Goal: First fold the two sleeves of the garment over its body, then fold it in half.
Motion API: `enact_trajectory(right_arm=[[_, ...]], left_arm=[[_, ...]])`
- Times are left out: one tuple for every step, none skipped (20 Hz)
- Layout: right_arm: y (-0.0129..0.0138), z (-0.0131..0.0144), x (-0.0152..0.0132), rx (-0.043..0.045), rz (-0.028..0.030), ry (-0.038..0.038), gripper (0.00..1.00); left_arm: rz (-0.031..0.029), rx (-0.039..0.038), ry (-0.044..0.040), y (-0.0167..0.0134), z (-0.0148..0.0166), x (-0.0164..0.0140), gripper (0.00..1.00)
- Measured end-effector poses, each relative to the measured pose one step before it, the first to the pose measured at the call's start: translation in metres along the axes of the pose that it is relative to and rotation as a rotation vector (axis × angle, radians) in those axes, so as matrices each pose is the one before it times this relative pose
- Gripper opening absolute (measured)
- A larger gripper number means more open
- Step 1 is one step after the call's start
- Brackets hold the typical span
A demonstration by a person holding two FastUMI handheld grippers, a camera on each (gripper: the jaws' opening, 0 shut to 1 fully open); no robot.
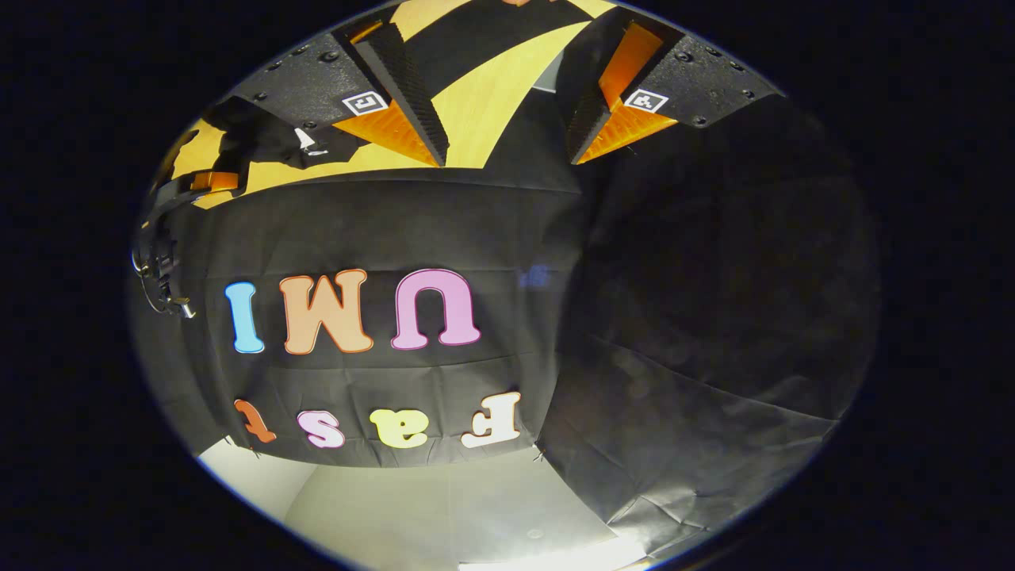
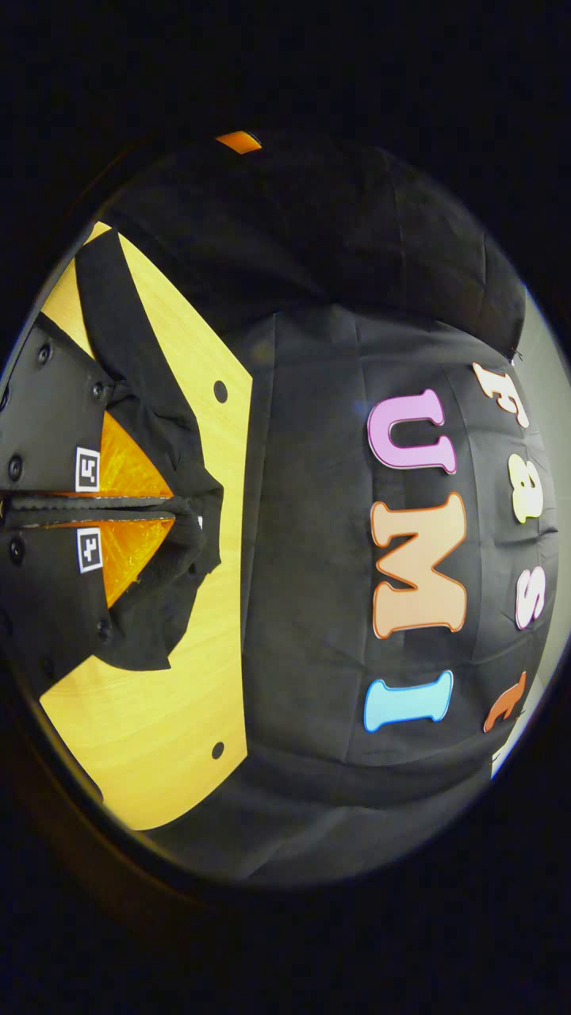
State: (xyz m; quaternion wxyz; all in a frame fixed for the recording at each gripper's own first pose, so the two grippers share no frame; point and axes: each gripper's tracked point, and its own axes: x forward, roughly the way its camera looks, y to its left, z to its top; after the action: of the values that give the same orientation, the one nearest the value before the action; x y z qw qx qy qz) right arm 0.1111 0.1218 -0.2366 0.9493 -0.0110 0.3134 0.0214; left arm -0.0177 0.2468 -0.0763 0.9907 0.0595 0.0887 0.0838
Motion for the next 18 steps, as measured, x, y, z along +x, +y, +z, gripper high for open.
enact_trajectory(right_arm=[[0.00832,-0.00549,0.00745,-0.00342,0.00741,0.01501,0.02],[0.00653,-0.00343,0.00642,-0.00129,0.0056,0.0132,0.02],[0.00779,-0.00309,0.00618,-0.00238,0.0081,0.01519,0.0],[0.00655,-0.00215,0.00605,-0.00561,0.00515,0.0138,0.02],[0.0055,-0.00503,0.00464,-0.0068,0.00406,0.01247,0.02],[0.00544,-0.00344,0.00516,-0.00412,0.00569,0.01458,0.02],[0.00564,-0.00232,0.00363,0.00193,0.00297,0.01277,0.02],[0.00545,-0.00185,0.00297,0.00799,0.00928,0.00929,0.02],[0.00513,-0.00164,0.00181,0.00903,0.0103,0.00738,0.0],[0.00495,0.00015,0.00131,0.00559,0.0146,0.00582,0.0],[0.00874,-0.00076,-0.00005,0.00668,0.03043,-0.00056,0.02],[0.00851,0.00254,0.00069,0.01078,0.02922,-0.00871,0.04],[0.00904,0.00435,-0.00276,0.01394,0.03766,-0.01272,0.24],[0.004,0.00548,-0.00356,0.00424,0.01278,-0.02447,0.49],[-0.001,0.00809,-0.00741,-0.00713,-0.00511,-0.02845,0.75],[-0.00265,0.00443,0.00153,-0.00805,-0.01268,-0.01715,1.0],[-0.00265,0.00226,-0.00092,-0.0032,-0.00792,-0.00955,0.97],[-0.00262,0.00169,-0.00192,0.00211,-0.00467,-0.0027,0.94]], left_arm=[[0.00401,0.00431,0.00499,0.00747,-0.0019,-0.0002,0.93],[0.00383,0.00416,0.00642,0.00496,-0.0025,-0.00126,0.93],[0.00452,0.00322,0.00852,0.00435,-0.00419,-0.00052,0.93],[0.00363,0.00054,0.00807,0.00468,-0.00193,0.00051,0.93],[0.00335,-0.00049,0.00953,0.00147,-0.00423,-0.00032,0.93],[0.00146,-0.00208,0.01091,0.00201,-0.00368,0.00253,0.93],[0.00008,-0.0036,0.0127,0.00161,-0.00389,0.0007,0.93],[-0.00252,-0.0045,0.01261,0.00102,-0.00467,0.00122,0.93],[-0.00467,-0.00425,0.01448,0.00083,-0.00503,0.00042,0.92],[-0.00517,-0.00058,0.01836,-0.0002,-0.00584,0.00141,0.93],[-0.00181,0.0031,0.0128,0.00139,-0.00686,0.00194,0.93],[-0.00723,0.0071,0.01511,-0.00042,-0.00505,0.00214,0.92],[-0.00542,0.01158,0.01336,-0.00074,-0.00655,0.00153,0.94],[-0.0047,0.01183,0.0136,-0.00151,-0.00563,0.00244,0.94],[-0.00771,0.00664,0.01617,-0.00108,-0.00732,0.00083,0.94],[-0.01025,-0.00363,0.01881,-0.00205,-0.00788,0.0022,0.94],[-0.00813,-0.00952,0.02571,-0.00278,-0.00909,0.0007,0.94],[-0.00905,-0.01334,0.0259,-0.00135,-0.00864,0.00284,0.94]])
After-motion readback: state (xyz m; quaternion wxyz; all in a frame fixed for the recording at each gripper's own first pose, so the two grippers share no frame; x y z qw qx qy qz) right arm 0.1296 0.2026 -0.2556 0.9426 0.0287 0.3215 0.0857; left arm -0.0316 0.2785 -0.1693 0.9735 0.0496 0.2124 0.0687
